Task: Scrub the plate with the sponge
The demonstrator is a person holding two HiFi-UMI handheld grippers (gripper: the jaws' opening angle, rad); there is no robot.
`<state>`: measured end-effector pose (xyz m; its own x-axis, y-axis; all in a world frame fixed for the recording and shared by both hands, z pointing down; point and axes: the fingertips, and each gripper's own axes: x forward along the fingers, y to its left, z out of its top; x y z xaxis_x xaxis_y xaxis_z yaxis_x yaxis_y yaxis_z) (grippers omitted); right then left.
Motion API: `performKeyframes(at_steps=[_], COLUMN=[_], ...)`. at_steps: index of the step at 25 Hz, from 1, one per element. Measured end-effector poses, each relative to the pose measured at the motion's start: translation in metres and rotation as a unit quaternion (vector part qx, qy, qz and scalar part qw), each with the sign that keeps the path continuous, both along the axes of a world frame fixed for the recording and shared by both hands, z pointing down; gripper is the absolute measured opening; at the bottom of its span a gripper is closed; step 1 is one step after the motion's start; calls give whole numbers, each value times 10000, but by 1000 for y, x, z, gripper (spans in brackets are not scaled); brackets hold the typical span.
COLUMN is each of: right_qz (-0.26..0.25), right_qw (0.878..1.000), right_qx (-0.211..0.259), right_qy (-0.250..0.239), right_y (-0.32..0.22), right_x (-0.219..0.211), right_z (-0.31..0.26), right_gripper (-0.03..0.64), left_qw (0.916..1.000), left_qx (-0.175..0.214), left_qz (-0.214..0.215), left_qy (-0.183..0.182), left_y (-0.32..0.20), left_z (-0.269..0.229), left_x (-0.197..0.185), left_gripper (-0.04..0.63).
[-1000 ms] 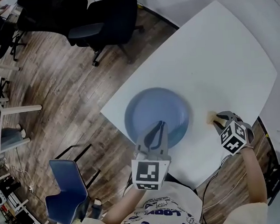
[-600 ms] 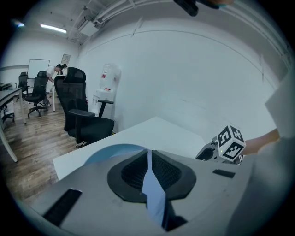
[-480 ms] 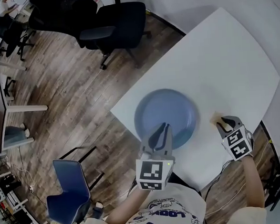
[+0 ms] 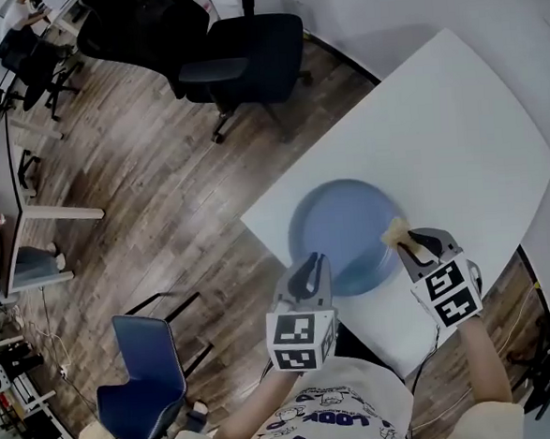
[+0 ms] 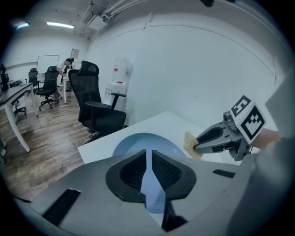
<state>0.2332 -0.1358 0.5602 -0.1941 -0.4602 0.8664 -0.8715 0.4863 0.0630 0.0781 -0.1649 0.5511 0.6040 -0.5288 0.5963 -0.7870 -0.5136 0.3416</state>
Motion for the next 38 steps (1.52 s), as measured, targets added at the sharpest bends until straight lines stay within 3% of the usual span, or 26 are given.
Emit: performKeyframes(at_steps=[9, 12, 14, 26, 38], right_qz=[-407, -475, -519, -577, -673], right_qw=[9989, 9983, 9979, 9962, 9947], right_qx=[-150, -220, -289, -596, -705], right_qy=[-189, -246, -263, -253, -311], right_y=[-15, -15, -14, -10, -18], right_x=[-71, -84, -91, -108, -118], right_z=[20, 25, 31, 51, 56], right_gripper=[98, 98, 98, 98, 99], left_qw=[9970, 9942, 9926, 9844, 9789], left_qx=[-735, -1061, -1206, -1754, -2019], left_qz=[-221, -159, -149, -99, -235], left_qy=[-123, -38, -38, -131, -224], left_y=[1, 5, 6, 5, 1], left_z=[35, 45, 52, 88, 103], left_x=[-40, -42, -45, -50, -45], left_gripper=[25, 121, 121, 123, 121])
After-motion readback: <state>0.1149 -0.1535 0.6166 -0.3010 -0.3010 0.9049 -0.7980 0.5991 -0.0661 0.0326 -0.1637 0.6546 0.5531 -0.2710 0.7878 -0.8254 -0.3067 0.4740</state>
